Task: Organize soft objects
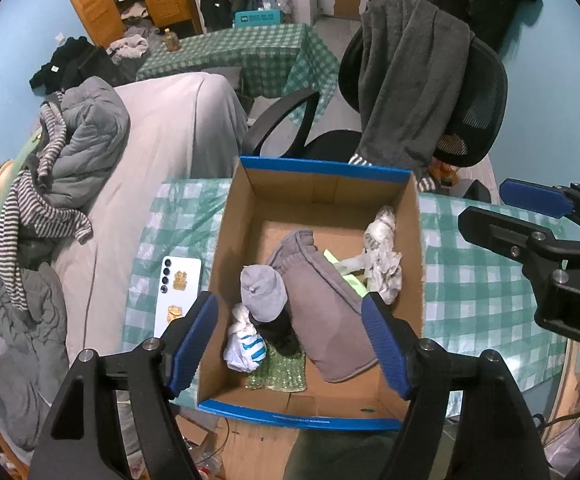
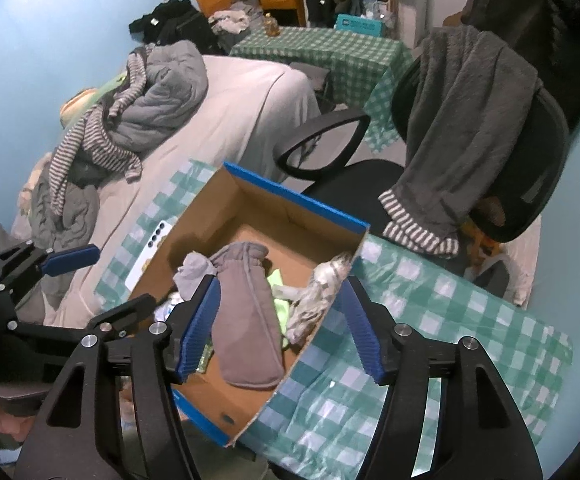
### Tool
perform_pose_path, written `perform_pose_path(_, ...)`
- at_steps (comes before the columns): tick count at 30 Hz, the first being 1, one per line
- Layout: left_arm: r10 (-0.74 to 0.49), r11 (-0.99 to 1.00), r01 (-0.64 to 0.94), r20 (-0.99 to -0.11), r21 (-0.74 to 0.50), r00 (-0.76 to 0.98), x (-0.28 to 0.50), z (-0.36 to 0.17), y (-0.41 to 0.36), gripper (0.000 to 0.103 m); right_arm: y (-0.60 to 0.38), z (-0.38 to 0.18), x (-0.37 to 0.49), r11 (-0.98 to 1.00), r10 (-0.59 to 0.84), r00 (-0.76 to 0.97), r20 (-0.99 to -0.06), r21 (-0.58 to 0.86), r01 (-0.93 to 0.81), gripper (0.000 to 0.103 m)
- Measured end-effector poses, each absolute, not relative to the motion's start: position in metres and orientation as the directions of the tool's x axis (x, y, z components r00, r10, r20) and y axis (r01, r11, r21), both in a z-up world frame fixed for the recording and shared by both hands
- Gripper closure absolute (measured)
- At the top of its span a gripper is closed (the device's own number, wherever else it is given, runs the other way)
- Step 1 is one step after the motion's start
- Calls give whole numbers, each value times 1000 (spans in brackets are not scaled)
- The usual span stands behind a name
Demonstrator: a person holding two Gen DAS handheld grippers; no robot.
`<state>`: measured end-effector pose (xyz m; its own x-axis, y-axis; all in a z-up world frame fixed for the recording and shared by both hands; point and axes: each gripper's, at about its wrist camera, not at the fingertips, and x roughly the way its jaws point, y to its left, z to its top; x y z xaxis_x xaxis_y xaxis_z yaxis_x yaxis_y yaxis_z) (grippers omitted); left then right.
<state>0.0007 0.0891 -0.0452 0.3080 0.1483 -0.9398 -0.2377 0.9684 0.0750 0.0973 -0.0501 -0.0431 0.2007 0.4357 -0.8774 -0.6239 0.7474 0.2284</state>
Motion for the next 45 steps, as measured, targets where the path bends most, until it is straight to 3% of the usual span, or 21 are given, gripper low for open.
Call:
perform_pose_path(18, 154, 962, -268, -915, 53, 373, -11, 1, 56, 17, -102, 10, 83, 794, 431, 339, -837, 173, -582, 33)
perform_pose_path(45, 172, 964, -255, -910, 77, 378, -14, 10, 38, 17, -146, 16, 74, 857, 395, 391, -831, 179, -484, 31)
